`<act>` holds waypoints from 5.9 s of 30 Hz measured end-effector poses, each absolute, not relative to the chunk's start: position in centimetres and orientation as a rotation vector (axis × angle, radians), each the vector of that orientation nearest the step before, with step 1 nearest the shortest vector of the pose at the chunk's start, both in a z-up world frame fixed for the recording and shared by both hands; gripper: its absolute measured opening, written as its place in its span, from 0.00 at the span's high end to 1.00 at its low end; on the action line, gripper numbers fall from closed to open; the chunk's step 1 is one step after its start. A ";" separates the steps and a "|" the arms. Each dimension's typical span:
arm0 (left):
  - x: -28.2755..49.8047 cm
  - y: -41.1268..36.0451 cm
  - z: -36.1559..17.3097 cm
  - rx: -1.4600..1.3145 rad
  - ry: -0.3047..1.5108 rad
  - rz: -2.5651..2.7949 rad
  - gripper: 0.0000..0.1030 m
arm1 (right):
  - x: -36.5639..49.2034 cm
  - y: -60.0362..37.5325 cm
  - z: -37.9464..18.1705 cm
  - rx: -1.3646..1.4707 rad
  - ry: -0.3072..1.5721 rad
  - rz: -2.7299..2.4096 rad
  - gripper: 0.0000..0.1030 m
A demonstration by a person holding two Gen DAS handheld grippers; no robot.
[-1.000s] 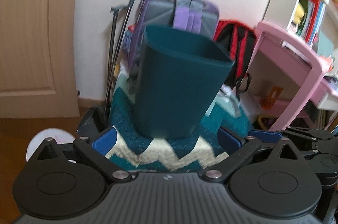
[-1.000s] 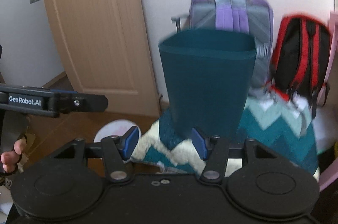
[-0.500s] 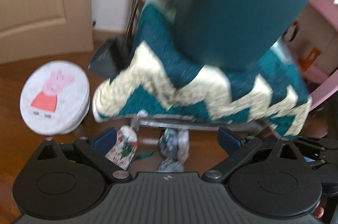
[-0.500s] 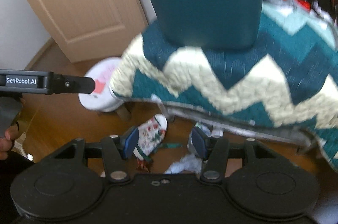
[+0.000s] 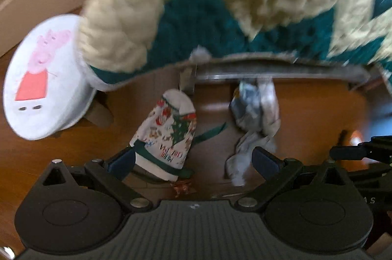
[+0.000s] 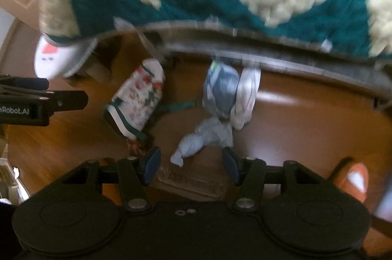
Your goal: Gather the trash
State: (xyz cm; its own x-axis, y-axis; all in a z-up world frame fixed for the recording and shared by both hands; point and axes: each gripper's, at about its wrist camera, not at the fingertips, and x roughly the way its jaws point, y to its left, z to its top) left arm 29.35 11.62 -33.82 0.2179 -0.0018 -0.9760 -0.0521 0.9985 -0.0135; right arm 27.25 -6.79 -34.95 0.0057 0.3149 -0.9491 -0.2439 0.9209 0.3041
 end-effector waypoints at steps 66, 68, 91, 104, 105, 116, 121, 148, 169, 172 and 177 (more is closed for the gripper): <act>31.9 18.2 -47.3 -0.215 1.523 0.078 0.97 | 27.8 -3.1 -46.0 0.243 1.681 0.210 0.67; 31.3 18.6 -45.3 -0.216 1.523 0.073 0.97 | 27.6 -3.5 -44.0 0.247 1.654 0.222 0.67; 24.4 11.7 -24.3 -0.043 1.365 -0.033 0.97 | 22.7 -10.2 -20.2 0.214 1.250 0.413 0.67; 27.8 10.6 -34.6 -0.117 1.521 0.008 0.93 | 24.3 -10.9 -25.0 0.229 1.281 0.476 0.67; 28.3 10.6 -36.3 -0.119 1.553 0.012 0.92 | 24.6 -10.9 -25.4 0.234 1.291 0.479 0.67; 31.7 9.1 -48.4 -0.134 1.660 0.027 0.25 | 25.7 -11.6 -28.8 0.443 1.453 0.459 0.66; 33.1 9.0 -51.1 -0.133 1.612 0.060 0.25 | 25.7 -11.4 -28.9 0.470 1.462 0.469 0.66; 35.7 9.6 -56.6 -0.156 1.578 0.161 0.92 | 26.3 -11.7 -30.4 0.543 1.507 0.380 0.66; 28.5 7.0 -37.5 -0.203 1.394 0.157 0.95 | 25.7 -11.6 -27.2 0.400 1.270 0.380 0.67; 27.4 6.6 -33.6 -0.208 1.345 0.152 0.95 | 25.2 -11.4 -26.1 0.409 1.236 0.424 0.67; 25.3 6.0 -27.6 -0.223 1.257 0.143 0.95 | 23.7 -10.6 -23.1 0.360 1.144 0.527 0.67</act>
